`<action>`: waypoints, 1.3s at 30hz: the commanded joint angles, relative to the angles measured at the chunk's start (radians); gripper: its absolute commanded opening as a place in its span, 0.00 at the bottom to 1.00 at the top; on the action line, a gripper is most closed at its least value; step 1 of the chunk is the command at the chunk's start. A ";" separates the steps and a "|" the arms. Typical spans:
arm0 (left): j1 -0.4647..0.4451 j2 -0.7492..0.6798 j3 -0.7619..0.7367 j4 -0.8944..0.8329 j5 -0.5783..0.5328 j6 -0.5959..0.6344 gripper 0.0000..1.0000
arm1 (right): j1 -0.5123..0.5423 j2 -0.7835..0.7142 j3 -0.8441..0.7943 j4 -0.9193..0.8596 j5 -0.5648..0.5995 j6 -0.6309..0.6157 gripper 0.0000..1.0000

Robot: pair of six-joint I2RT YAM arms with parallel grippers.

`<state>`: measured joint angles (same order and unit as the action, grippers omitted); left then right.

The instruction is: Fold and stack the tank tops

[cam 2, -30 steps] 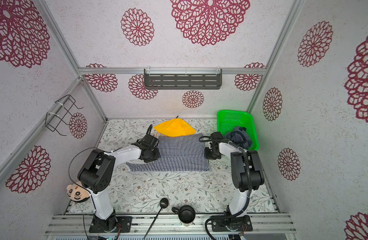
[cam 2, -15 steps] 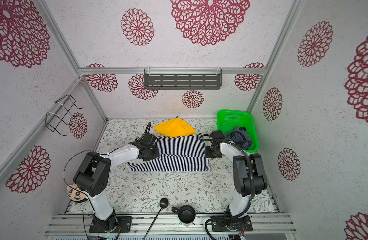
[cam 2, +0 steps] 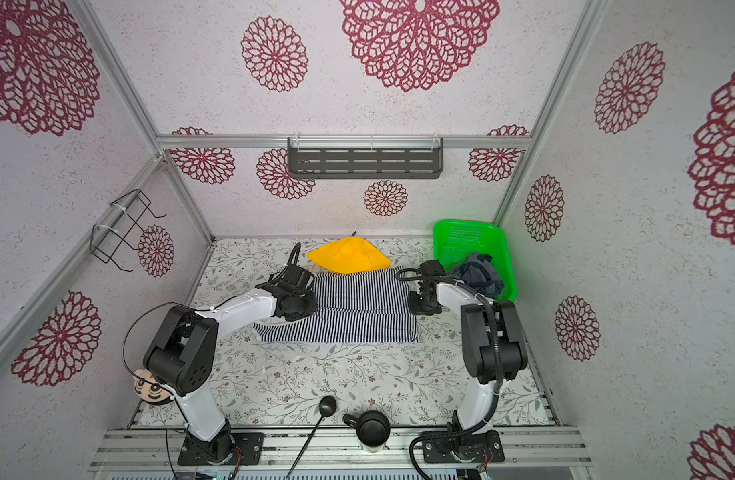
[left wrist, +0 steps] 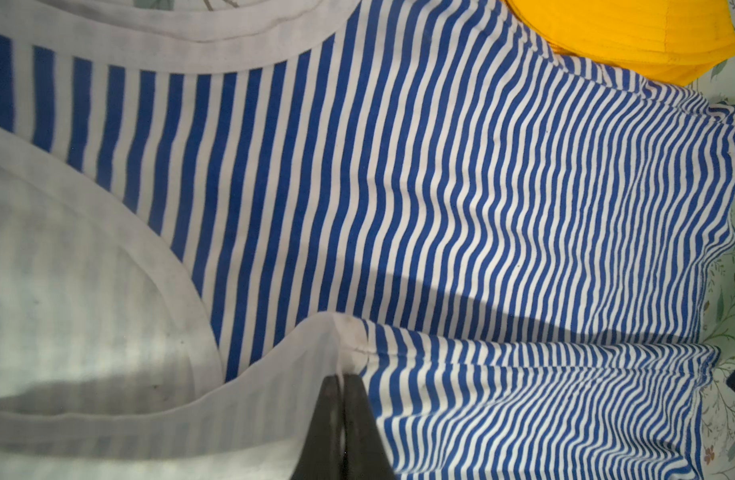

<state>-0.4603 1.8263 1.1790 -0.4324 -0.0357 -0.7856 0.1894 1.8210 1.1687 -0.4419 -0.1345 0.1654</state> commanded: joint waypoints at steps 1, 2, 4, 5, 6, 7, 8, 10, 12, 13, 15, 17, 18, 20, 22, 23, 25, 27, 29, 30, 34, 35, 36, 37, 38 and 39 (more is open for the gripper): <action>-0.002 -0.012 0.018 -0.002 -0.008 0.009 0.00 | 0.011 0.014 0.043 0.009 0.014 -0.017 0.25; -0.003 -0.010 0.018 -0.002 -0.008 0.009 0.00 | 0.012 0.021 0.045 0.011 0.017 -0.017 0.24; -0.002 -0.010 0.018 -0.001 -0.008 0.009 0.00 | 0.015 0.031 0.049 0.011 0.022 -0.018 0.22; -0.002 -0.010 0.018 -0.002 -0.008 0.009 0.00 | 0.015 0.035 0.050 0.011 0.021 -0.018 0.19; -0.002 -0.010 0.016 -0.002 -0.009 0.009 0.00 | 0.018 0.036 0.049 0.011 0.023 -0.017 0.16; -0.001 -0.010 0.016 -0.002 -0.008 0.009 0.00 | 0.019 0.034 0.049 0.012 0.025 -0.017 0.12; -0.001 -0.010 0.016 -0.003 -0.008 0.008 0.00 | 0.019 0.032 0.049 0.011 0.028 -0.018 0.08; -0.001 -0.010 0.017 -0.005 -0.007 0.009 0.00 | 0.020 0.024 0.049 0.007 0.035 -0.019 0.00; -0.001 -0.011 0.017 -0.005 -0.006 0.009 0.00 | 0.021 0.011 0.051 0.000 0.042 -0.021 0.00; -0.001 -0.012 0.015 -0.004 -0.007 0.009 0.00 | 0.021 0.004 0.054 -0.006 0.046 -0.024 0.00; -0.001 -0.013 0.015 -0.005 -0.007 0.010 0.00 | 0.021 -0.011 0.058 -0.018 0.053 -0.029 0.00; -0.001 -0.016 0.014 -0.005 -0.005 0.010 0.00 | 0.022 -0.029 0.062 -0.027 0.057 -0.033 0.00; -0.001 -0.016 0.015 -0.006 -0.006 0.011 0.00 | 0.022 -0.040 0.063 -0.031 0.056 -0.035 0.00; 0.000 -0.021 0.014 -0.006 -0.007 0.011 0.00 | 0.021 -0.062 0.063 -0.033 0.062 -0.037 0.00; -0.001 -0.025 0.014 -0.006 -0.009 0.012 0.00 | 0.022 -0.080 0.065 -0.031 0.059 -0.039 0.00; 0.000 -0.025 0.015 -0.006 -0.010 0.012 0.00 | 0.021 -0.088 0.065 -0.029 0.058 -0.040 0.00; 0.002 -0.026 0.016 -0.006 -0.013 0.014 0.00 | 0.021 -0.093 0.070 -0.025 0.058 -0.040 0.00; 0.004 -0.026 0.017 -0.005 -0.015 0.013 0.00 | 0.022 -0.087 0.079 -0.023 0.058 -0.041 0.00; 0.008 -0.025 0.016 -0.001 -0.018 0.011 0.00 | 0.021 -0.071 0.093 -0.021 0.056 -0.043 0.00; 0.010 -0.025 0.016 0.000 -0.025 0.010 0.00 | 0.022 -0.062 0.098 -0.018 0.058 -0.041 0.00; 0.020 -0.018 0.008 0.015 -0.046 -0.005 0.00 | 0.022 -0.029 0.118 -0.011 0.061 -0.041 0.00; 0.022 -0.016 0.004 0.025 -0.049 -0.010 0.00 | 0.022 -0.020 0.121 -0.010 0.064 -0.044 0.00; 0.026 -0.011 0.002 0.033 -0.052 -0.015 0.00 | 0.022 -0.008 0.123 -0.006 0.065 -0.046 0.00; 0.029 -0.005 0.001 0.044 -0.053 -0.018 0.00 | 0.020 0.001 0.123 -0.002 0.066 -0.046 0.00; 0.032 0.004 0.002 0.052 -0.053 -0.022 0.00 | 0.021 0.010 0.126 0.003 0.065 -0.046 0.00; 0.034 0.013 0.004 0.060 -0.055 -0.024 0.00 | 0.019 0.019 0.127 0.010 0.063 -0.046 0.00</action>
<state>-0.4408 1.8263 1.1790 -0.4152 -0.0635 -0.7967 0.2066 1.8183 1.2713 -0.4416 -0.0887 0.1383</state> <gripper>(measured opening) 0.051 0.040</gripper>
